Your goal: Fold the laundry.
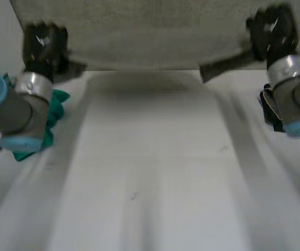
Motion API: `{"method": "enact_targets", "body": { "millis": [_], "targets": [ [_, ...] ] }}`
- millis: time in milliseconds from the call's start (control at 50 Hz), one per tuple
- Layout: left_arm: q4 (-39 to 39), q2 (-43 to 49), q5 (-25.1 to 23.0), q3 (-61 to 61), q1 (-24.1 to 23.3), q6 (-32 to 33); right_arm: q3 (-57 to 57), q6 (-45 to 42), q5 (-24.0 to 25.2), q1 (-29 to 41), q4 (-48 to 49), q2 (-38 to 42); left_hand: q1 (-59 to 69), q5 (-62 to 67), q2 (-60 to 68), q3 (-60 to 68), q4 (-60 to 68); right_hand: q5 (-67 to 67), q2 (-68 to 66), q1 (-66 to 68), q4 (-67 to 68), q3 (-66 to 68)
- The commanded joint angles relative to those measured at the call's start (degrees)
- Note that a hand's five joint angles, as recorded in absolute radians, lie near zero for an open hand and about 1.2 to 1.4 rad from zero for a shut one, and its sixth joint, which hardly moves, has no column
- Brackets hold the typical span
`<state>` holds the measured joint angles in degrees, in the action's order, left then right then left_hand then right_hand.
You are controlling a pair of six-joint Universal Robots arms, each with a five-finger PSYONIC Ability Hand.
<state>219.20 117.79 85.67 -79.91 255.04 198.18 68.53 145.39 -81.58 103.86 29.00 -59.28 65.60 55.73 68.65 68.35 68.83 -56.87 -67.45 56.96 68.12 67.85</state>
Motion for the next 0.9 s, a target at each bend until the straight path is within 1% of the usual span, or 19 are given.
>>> {"method": "enact_targets", "body": {
  "millis": [20, 80, 160, 180, 240, 260, 320, 340, 360, 400, 420, 440, 520, 580, 620, 660, 780, 860, 900],
  "targets": [
    [-1.14, 5.25, -0.77, -7.27, -0.16, 2.2, 8.89, -0.63, 3.52, -0.24, -5.96, 4.87, 14.4, 14.27, 11.35, 11.65, 11.17, -13.13, -12.55, 23.04, 11.88, 12.15],
    [-4.21, 5.87, -0.85, -10.25, -0.34, 5.71, 11.01, -0.63, 5.02, -0.24, -8.95, 4.97, 14.4, 14.27, 11.35, 11.65, 11.17, -13.13, -12.55, 23.04, 11.88, 12.15],
    [-8.78, 4.74, -0.77, -15.26, 0.1, 11.34, 13.47, -0.98, 6.78, -0.42, -17.2, 3.04, 14.4, 14.27, 11.35, 11.65, 11.17, -13.13, -12.55, 23.04, 11.88, 12.15],
    [-9.75, 3.77, -0.77, -16.4, 0.19, 12.39, 14.17, -1.42, 7.3, -0.5, -21.75, 1.38, 14.4, 14.27, 11.35, 11.65, 11.17, -13.13, -12.55, 23.04, 11.88, 12.15],
    [-14.67, -2.28, -0.68, -21.41, 0.37, 16.09, 15.14, -3.26, 7.48, -1.03, -29.85, -1.97, 14.4, 14.27, 11.35, 11.65, 11.17, -13.13, -12.55, 23.04, 11.88, 12.15],
    [-16.25, -3.87, -0.59, -22.73, 0.28, 16.79, 16.01, -5.18, 7.4, -1.9, -35.88, -4.85, 14.4, 14.27, 11.35, 11.65, 11.17, -13.13, -12.55, 23.04, 11.88, 12.15],
    [-23.36, -10.37, -0.5, -27.39, 0.19, 19.16, 17.51, -8.97, 6.7, -3.49, -45.32, -9.7, 14.4, 14.27, 11.35, 11.65, 11.17, -13.13, -12.55, 23.04, 11.88, 12.15],
    [-25.47, -12.04, -0.5, -28.36, 0.19, 19.69, 18.73, -12.03, 6.52, -4.71, -50.83, -12.67, 14.4, 14.27, 11.35, 11.65, 11.17, -13.13, -12.55, 23.04, 11.88, 12.15],
    [-30.36, -15.01, -0.5, -30.28, 0.19, 20.92, 19.62, -13.89, 6.34, -5.33, -53.67, -14.18, 14.4, 14.27, 11.35, 11.65, 11.17, -13.13, -12.55, 23.04, 11.88, 12.15],
    [-35.75, -17.23, -0.5, -31.61, 0.37, 22.33, 21.11, -16.7, 6.26, -6.3, -57.55, -16.29, 14.4, 14.27, 11.35, 11.65, 11.17, -13.13, -12.55, 23.04, 11.88, 12.15],
    [-38.56, -17.94, -0.59, -32.06, 0.37, 23.03, 22.68, -19.67, 6.17, -6.92, -60.44, -18.05, 14.4, 14.27, 11.35, 11.65, 11.17, -13.13, -12.55, 23.04, 11.88, 12.15],
    [-43.72, -18.73, -0.59, -32.49, 0.37, 24.08, 23.4, -21.1, 6.08, -7.18, -61.34, -18.67, 14.4, 14.27, 11.35, 11.65, 11.17, -13.13, -12.55, 23.04, 11.88, 12.15],
    [-50.79, -18.47, -0.59, -31.8, 0.28, 25.32, 25.34, -25.15, 5.64, -7.36, -61.09, -19.29, 14.4, 14.27, 11.35, 11.65, 11.17, -13.13, -12.55, 23.04, 11.88, 12.15],
    [-49.32, -17.68, -0.42, -29.78, 0.37, 25.32, 25.08, -24.63, 4.94, -7.01, -58.72, -17.98, 14.4, 14.27, 11.35, 11.65, 11.17, -13.13, -12.55, 23.04, 11.88, 12.15],
    [-46.42, -15.84, -0.33, -27.76, 0.45, 25.24, 24.64, -23.67, 4.5, -6.92, -56.7, -16.31, 14.4, 14.27, 11.35, 11.65, 11.17, -13.13, -12.55, 23.04, 11.88, 12.15],
    [-44.05, -14.35, -0.33, -26.53, 0.45, 25.06, 23.06, -21.83, 3.54, -6.48, -52.76, -12.99, 14.4, 14.27, 11.35, 11.65, 11.17, -13.13, -12.55, 23.04, 11.88, 12.15],
    [-32.63, -8.02, -0.33, -21.17, -0.07, 24.62, 18.31, -18.39, -0.24, -4.29, -43.08, -5.59, 14.4, 14.27, 11.35, 11.65, 11.17, -13.13, -12.55, 23.04, 11.88, 12.15],
    [-25.24, -2.22, -0.24, -15.64, -0.6, 25.06, 11.82, -17.95, -2.09, -2.71, -36.57, -0.85, 14.4, 14.27, 11.35, 11.65, 11.17, -13.13, -12.55, 23.04, 11.88, 12.15],
    [-21.9, 1.03, 0.02, -9.76, -1.3, 25.15, 5.93, -17.77, -2.53, -1.48, -32.27, 1.27, 14.4, 14.27, 11.35, 11.65, 11.17, -13.13, -12.55, 23.04, 11.88, 12.15]
  ]
}}
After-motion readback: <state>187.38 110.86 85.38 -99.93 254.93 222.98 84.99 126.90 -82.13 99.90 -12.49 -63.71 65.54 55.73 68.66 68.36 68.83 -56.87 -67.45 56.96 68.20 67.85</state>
